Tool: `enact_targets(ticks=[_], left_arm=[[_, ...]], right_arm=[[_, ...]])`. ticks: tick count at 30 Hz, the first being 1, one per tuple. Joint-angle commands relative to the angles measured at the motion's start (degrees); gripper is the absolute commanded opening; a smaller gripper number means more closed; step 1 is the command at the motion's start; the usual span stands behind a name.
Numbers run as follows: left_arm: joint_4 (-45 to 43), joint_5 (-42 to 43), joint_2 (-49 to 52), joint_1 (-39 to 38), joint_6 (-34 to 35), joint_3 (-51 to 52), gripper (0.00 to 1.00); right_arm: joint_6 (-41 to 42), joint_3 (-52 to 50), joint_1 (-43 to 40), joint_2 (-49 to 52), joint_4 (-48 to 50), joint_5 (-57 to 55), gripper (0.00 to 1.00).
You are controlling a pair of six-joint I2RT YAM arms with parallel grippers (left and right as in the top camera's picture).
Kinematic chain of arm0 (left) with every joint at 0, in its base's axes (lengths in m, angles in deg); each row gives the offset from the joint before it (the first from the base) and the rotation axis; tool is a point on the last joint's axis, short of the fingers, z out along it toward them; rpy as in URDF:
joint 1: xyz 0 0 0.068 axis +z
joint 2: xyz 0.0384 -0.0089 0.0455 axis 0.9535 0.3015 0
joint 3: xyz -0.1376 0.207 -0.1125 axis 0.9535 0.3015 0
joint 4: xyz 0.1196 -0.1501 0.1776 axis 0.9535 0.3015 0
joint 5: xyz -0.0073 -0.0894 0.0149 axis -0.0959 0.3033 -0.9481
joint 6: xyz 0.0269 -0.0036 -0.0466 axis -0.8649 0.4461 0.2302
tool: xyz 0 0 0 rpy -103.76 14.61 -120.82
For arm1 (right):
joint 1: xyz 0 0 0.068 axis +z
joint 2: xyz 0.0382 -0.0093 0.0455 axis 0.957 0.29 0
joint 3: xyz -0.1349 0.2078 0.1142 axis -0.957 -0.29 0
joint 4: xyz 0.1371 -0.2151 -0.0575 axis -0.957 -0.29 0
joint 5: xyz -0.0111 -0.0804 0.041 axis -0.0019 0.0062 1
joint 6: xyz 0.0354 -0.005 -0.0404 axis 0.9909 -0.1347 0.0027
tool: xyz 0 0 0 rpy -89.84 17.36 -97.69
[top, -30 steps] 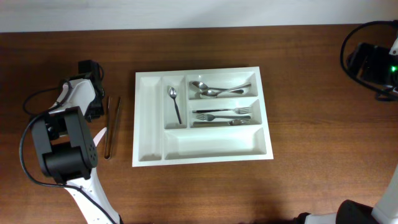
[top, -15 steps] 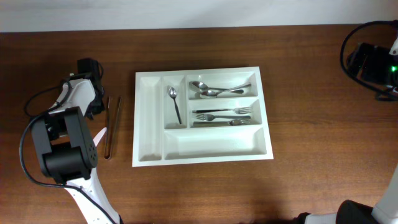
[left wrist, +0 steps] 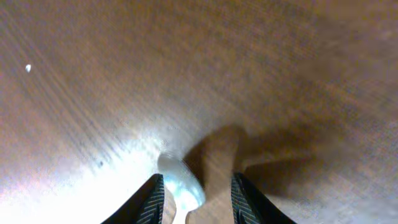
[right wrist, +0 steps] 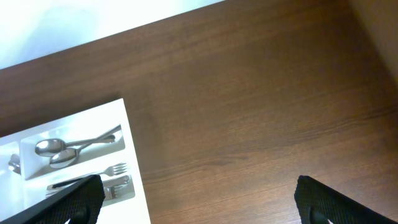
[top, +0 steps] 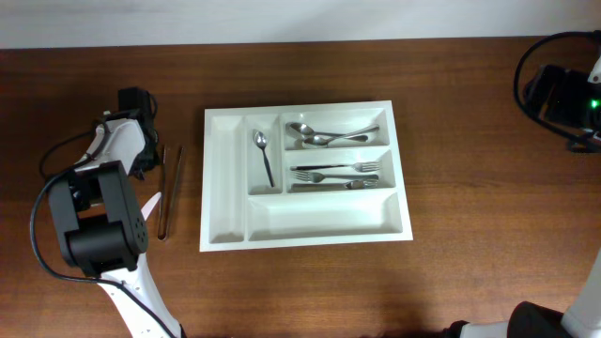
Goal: Pack container
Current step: 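Grasp the second small spoon with the left gripper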
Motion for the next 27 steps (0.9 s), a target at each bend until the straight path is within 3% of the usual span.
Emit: enact_targets(ticks=[1,20,22,27], left_arm=[[1.7,0.8,1.8,0.0,2.3,1.7,0.37],[-2.4,-3.9,2.8,0.3,2.3,4.1,0.37],[-2.6,-3.9,3.7,0.2,2.3,4.1,0.32],[-2.3,-3.8,6.7,0.2,2.3,4.1,0.08]], right_arm=[[-0.2,0.5,-0.2,-0.8,-0.1,0.5,0.99],[-0.2,0.5,-0.2,-0.7,-0.1,0.5,0.99],[-0.2,0.5,-0.2,-0.7,-0.1,0.5,0.99],[-0.2,0.5,-0.2,-0.7,-0.1,0.5,0.99]])
